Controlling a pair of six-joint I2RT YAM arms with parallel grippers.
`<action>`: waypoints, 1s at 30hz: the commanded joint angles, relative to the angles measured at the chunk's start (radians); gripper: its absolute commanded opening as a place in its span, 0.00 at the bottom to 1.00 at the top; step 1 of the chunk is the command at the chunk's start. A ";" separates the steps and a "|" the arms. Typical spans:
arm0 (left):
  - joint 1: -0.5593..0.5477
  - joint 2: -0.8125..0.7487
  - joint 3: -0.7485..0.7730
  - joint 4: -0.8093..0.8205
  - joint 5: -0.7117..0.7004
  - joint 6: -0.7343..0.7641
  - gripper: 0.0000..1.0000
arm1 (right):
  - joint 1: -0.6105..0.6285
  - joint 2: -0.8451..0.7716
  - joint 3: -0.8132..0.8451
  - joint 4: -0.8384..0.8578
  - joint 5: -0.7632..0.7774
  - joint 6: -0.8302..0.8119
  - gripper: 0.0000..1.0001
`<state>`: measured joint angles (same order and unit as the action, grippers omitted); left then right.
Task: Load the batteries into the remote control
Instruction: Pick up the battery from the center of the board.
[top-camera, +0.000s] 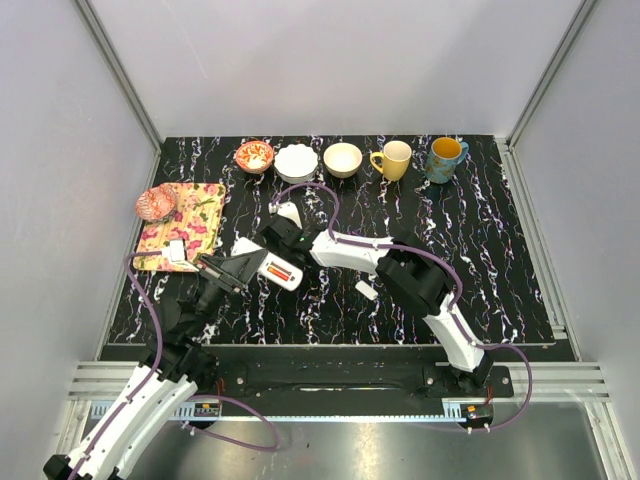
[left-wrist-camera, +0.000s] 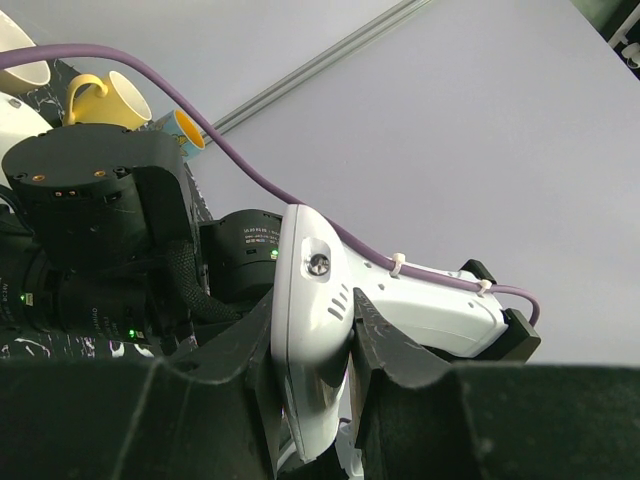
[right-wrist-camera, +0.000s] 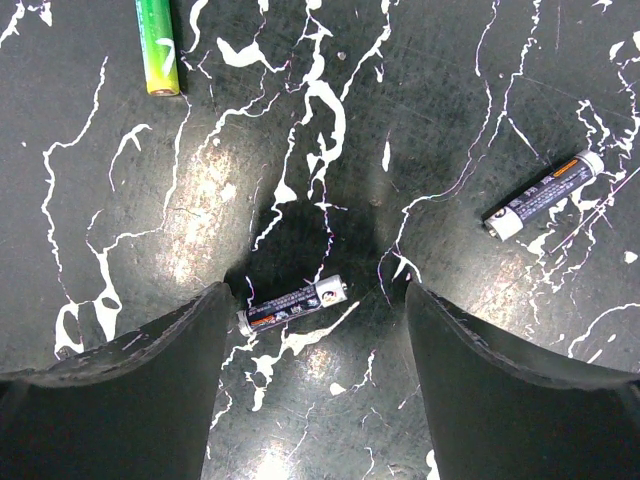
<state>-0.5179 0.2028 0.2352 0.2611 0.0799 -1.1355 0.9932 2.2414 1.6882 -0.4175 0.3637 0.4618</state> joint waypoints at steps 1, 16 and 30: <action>0.004 -0.014 -0.002 0.069 0.018 -0.013 0.00 | 0.019 0.026 0.010 -0.055 0.009 0.017 0.75; 0.004 -0.002 -0.010 0.086 0.021 -0.026 0.00 | 0.012 0.009 0.027 -0.047 0.008 -0.029 0.73; 0.006 0.009 -0.004 0.089 0.029 -0.018 0.00 | 0.010 -0.055 -0.102 -0.056 0.053 -0.172 0.70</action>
<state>-0.5179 0.2050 0.2199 0.2829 0.0868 -1.1522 0.9958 2.2288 1.6630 -0.3920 0.3672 0.3836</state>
